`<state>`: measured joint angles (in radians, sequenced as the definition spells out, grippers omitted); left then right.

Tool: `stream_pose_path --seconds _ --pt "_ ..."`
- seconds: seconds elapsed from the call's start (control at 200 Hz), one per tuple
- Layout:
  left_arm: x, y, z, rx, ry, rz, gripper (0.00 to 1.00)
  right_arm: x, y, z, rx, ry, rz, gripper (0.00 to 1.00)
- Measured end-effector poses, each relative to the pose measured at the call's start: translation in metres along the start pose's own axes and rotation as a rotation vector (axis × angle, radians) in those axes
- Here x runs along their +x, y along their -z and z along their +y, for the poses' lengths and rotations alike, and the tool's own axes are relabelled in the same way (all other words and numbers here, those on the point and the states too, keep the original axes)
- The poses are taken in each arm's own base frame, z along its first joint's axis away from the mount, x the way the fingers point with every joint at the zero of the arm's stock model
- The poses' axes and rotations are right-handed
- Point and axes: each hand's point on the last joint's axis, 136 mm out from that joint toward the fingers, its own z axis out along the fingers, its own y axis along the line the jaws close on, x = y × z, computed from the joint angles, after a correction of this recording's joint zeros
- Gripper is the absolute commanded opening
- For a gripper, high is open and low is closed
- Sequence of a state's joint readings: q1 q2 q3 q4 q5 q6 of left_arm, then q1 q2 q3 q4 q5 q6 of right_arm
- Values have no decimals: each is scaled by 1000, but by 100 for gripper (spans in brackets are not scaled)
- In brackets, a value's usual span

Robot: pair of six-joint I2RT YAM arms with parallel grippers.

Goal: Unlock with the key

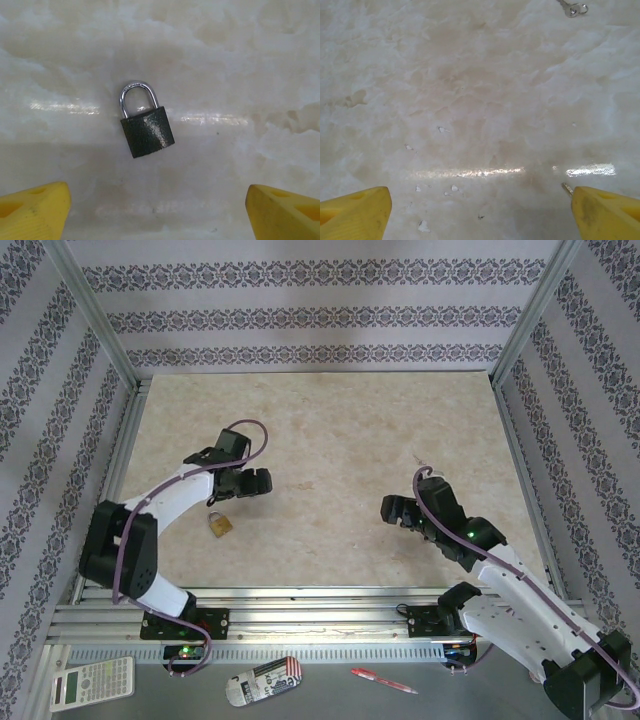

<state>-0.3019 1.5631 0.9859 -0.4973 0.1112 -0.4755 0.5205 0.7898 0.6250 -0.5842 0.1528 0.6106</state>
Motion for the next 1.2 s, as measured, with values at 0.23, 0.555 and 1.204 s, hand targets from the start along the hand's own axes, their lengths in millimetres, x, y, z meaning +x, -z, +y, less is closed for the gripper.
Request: stream_pose_path --seconds 0.23,0.555,1.204 --pt "-4 -17 2 -41 -1 37 82 16 -4 -3 15 -25 39 85" --pt "-6 -12 0 -28 -3 25 82 44 -8 -47 237 -129 122 73" --pt "-11 11 -14 60 -14 -57 82 68 -34 -100 390 -380 182 40"
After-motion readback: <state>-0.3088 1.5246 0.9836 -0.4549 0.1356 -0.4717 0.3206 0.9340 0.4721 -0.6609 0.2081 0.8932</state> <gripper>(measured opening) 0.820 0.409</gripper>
